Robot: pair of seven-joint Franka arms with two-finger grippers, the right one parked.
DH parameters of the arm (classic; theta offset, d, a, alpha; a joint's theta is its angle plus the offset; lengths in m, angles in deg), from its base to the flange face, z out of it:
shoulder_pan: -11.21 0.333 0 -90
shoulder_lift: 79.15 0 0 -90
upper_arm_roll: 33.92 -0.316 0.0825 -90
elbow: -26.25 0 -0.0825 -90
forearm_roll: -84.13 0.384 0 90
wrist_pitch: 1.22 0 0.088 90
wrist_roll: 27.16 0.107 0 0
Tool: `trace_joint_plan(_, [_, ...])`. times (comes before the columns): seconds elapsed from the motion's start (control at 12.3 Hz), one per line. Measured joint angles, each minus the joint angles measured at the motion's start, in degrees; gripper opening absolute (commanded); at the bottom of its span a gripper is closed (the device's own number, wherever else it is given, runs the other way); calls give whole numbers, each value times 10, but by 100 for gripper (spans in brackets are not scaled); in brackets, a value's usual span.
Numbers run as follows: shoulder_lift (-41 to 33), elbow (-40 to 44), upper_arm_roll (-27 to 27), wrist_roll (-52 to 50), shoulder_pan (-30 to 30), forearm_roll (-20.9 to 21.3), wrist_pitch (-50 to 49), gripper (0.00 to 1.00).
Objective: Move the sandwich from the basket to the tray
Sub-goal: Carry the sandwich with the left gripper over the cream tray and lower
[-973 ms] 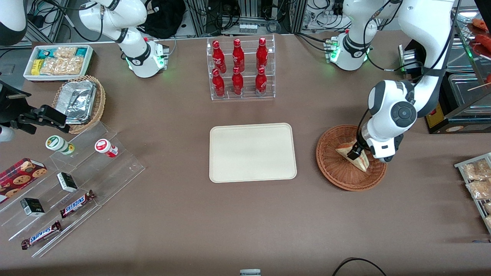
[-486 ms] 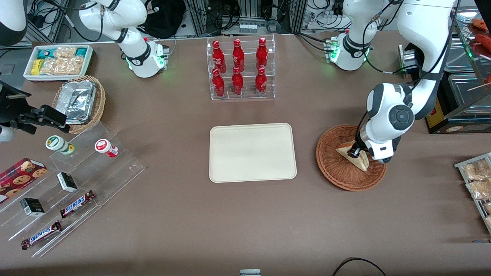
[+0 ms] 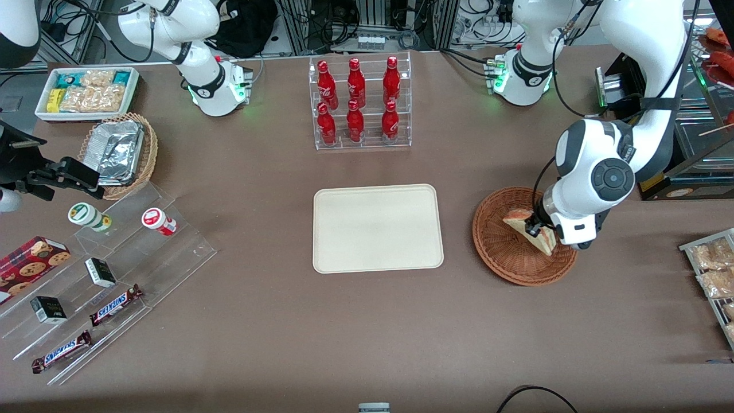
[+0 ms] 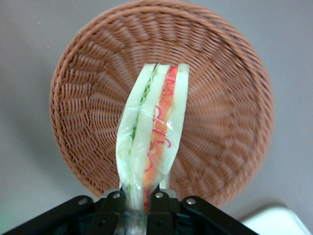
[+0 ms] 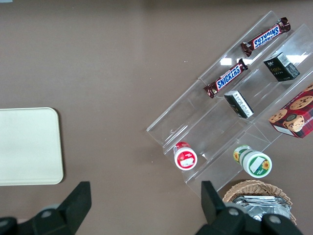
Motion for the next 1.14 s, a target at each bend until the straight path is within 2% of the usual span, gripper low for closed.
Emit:
trace_joint_plan(0.57, [21, 58, 5, 173, -109, 0, -25, 4])
trace_joint_plan(1.14, [147, 203, 6, 167, -219, -4, -39, 3])
